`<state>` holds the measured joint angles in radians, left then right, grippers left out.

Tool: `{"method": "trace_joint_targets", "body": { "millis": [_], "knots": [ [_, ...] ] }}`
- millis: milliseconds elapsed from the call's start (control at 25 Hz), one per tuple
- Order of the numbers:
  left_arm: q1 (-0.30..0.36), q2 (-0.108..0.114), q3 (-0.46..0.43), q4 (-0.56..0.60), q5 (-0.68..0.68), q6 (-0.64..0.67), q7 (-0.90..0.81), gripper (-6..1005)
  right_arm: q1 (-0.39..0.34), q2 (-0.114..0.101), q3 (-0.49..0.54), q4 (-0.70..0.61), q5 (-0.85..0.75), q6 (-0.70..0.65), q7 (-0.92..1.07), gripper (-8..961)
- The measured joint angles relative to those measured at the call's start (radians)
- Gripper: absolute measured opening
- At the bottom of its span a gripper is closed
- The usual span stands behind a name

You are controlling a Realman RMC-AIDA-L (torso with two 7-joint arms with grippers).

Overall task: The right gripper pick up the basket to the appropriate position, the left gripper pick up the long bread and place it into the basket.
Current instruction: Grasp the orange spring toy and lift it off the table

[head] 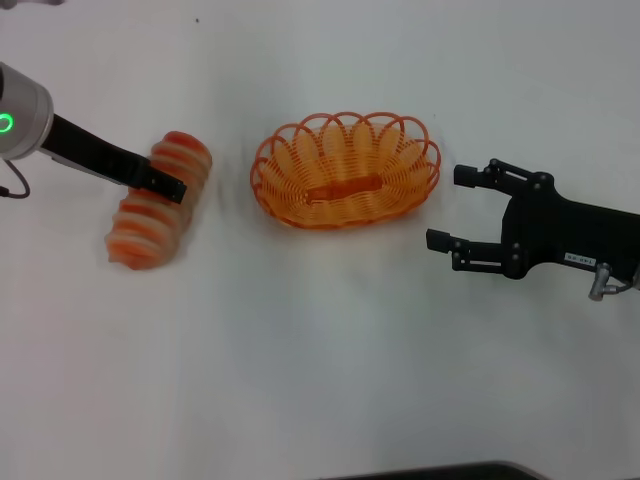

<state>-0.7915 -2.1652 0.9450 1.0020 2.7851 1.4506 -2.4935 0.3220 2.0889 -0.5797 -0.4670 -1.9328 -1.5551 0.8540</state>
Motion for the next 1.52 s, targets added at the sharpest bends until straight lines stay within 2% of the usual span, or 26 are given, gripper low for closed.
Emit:
{"method": "trace_joint_targets", "body": {
  "millis": [600,920,1320,1520],
  "knots": [
    [0.005,0.004,0.111,-0.049,0.007,-0.081,-0.056,822,0.005,-0.003,-0.005,-0.009,-0.002,0.002,0.023,916],
    [-0.002,0.003,0.119,-0.073,0.007,-0.093,-0.064,819,0.007,-0.003,-0.006,-0.009,-0.002,0.006,0.025,917],
    [-0.003,0.004,0.118,-0.042,0.004,-0.062,-0.06,815,0.011,-0.003,-0.006,-0.008,-0.002,0.009,0.025,917],
    [-0.004,0.005,0.118,-0.041,0.003,-0.063,-0.059,655,0.017,-0.003,-0.006,-0.008,-0.001,0.014,0.025,917]
  ]
}}
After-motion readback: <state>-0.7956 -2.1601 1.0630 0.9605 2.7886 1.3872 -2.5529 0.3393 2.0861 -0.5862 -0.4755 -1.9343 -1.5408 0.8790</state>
